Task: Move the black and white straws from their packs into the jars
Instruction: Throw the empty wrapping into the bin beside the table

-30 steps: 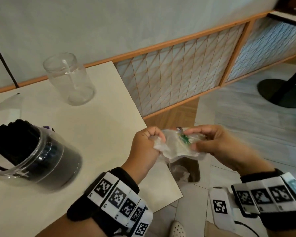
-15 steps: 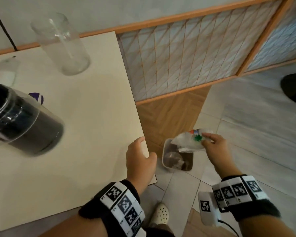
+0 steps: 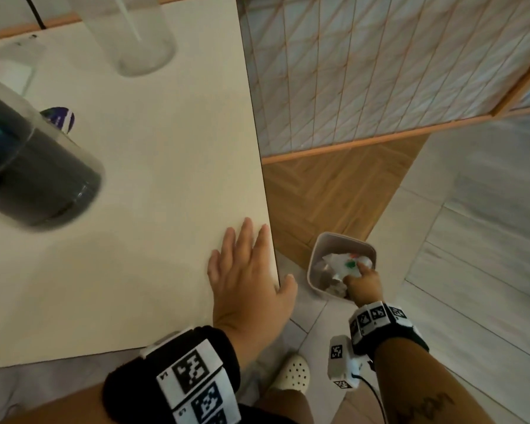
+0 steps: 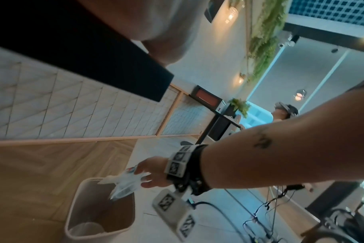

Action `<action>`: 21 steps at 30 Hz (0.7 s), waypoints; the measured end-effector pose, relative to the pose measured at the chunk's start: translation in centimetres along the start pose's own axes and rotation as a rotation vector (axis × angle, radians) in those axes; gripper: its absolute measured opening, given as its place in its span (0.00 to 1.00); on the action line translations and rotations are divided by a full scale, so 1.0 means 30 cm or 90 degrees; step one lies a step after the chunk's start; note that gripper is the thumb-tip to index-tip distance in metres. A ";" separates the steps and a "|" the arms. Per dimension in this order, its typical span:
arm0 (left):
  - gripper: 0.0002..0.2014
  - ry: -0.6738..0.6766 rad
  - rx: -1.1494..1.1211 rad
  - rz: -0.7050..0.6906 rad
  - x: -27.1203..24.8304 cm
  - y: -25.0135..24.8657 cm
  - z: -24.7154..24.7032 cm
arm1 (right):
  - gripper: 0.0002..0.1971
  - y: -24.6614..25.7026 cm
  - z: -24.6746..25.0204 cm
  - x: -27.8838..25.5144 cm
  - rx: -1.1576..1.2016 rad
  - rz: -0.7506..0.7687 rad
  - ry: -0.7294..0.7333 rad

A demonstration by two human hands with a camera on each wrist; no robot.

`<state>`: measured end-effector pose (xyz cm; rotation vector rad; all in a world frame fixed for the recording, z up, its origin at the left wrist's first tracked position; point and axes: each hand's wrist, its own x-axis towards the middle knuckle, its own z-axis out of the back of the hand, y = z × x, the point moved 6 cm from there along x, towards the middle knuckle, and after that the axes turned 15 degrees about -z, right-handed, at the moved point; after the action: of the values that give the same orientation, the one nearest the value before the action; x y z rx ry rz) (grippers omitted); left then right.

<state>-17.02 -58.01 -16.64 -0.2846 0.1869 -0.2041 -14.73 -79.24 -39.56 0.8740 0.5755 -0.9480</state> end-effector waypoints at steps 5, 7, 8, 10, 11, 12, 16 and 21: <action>0.38 -0.055 -0.008 -0.031 0.003 0.008 -0.005 | 0.29 -0.017 -0.078 0.107 -0.003 -0.024 0.062; 0.36 -0.079 0.003 -0.040 0.007 0.009 -0.013 | 0.32 -0.045 -0.101 0.153 0.012 -0.037 0.079; 0.35 -0.090 0.014 -0.042 0.006 0.010 -0.016 | 0.33 -0.060 -0.110 0.162 0.002 -0.032 0.080; 0.34 -0.089 0.035 -0.045 0.005 0.010 -0.019 | 0.32 -0.070 -0.106 0.123 -0.017 -0.018 0.093; 0.34 -0.082 0.045 -0.043 0.006 0.011 -0.016 | 0.33 -0.075 -0.094 0.104 -0.026 -0.017 0.086; 0.34 -0.072 0.054 -0.041 0.006 0.011 -0.015 | 0.34 -0.082 -0.078 0.069 -0.005 -0.047 0.093; 0.33 -0.037 0.037 -0.020 0.013 0.011 -0.021 | 0.22 -0.100 -0.003 -0.050 0.063 -0.101 0.097; 0.37 0.085 -0.111 -0.055 0.008 0.011 -0.016 | 0.09 -0.004 0.135 -0.240 0.094 -0.037 0.081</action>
<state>-16.83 -57.88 -17.24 -0.4536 0.3263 -0.2931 -18.07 -79.45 -32.01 1.0606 0.6478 -1.0020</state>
